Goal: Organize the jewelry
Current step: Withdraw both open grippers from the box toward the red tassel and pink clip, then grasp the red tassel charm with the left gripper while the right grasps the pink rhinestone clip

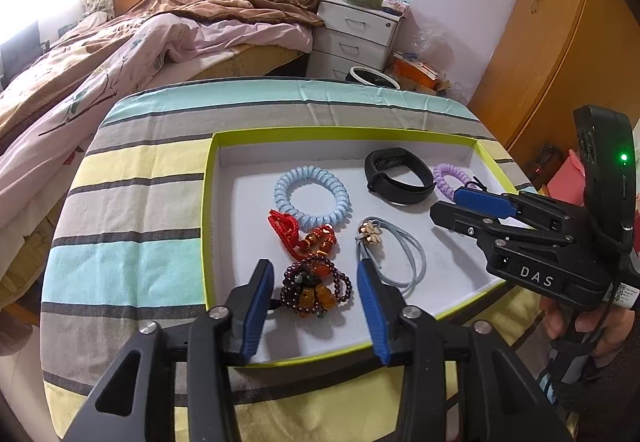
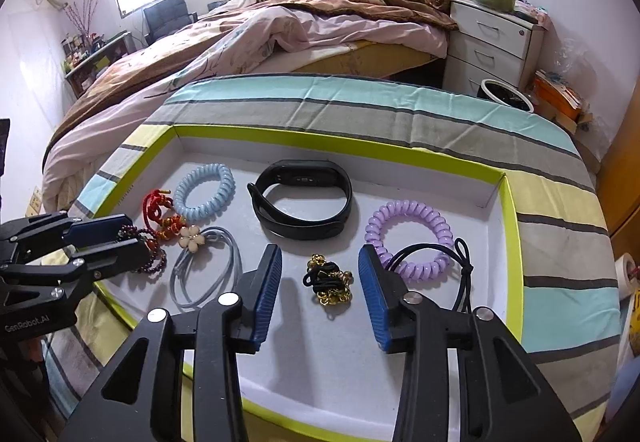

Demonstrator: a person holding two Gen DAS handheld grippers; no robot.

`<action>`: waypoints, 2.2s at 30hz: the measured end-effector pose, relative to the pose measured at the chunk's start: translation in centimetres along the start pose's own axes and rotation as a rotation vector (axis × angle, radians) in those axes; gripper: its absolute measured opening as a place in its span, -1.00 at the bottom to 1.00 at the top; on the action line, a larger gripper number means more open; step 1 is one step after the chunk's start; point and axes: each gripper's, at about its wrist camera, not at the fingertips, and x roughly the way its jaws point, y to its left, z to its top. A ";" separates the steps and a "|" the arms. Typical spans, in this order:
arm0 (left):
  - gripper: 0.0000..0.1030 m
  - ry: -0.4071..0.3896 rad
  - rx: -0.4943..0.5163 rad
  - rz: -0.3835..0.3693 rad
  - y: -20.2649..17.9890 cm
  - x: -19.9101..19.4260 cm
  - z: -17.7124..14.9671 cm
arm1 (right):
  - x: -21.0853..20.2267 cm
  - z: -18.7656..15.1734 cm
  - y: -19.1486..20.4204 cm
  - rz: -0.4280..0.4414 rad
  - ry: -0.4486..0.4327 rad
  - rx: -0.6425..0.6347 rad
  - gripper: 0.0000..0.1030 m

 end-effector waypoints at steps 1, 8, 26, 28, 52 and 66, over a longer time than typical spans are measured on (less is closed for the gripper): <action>-0.13 -0.002 0.000 0.000 0.0 -0.1 0.0 | -0.1 0.0 0.0 -0.001 -0.003 -0.001 -0.20; -0.03 -0.046 0.008 -0.030 -0.8 -2.1 -0.5 | -1.5 -0.4 0.0 0.003 -0.030 0.014 -0.20; -0.02 -0.134 -0.008 -0.064 -2.1 -8.6 -5.6 | -8.2 -5.6 1.2 0.159 -0.084 -0.034 -0.20; -0.02 -0.143 -0.015 -0.061 -2.2 -9.2 -6.4 | -8.2 -6.4 1.6 0.170 -0.078 -0.061 -0.20; -0.02 -0.125 -0.051 -0.080 -1.5 -9.9 -10.3 | -6.4 -10.6 6.7 0.250 0.111 -0.242 -0.19; -0.02 -0.109 -0.059 -0.079 -1.8 -9.4 -10.6 | -5.8 -10.4 7.7 0.091 0.065 -0.294 -0.21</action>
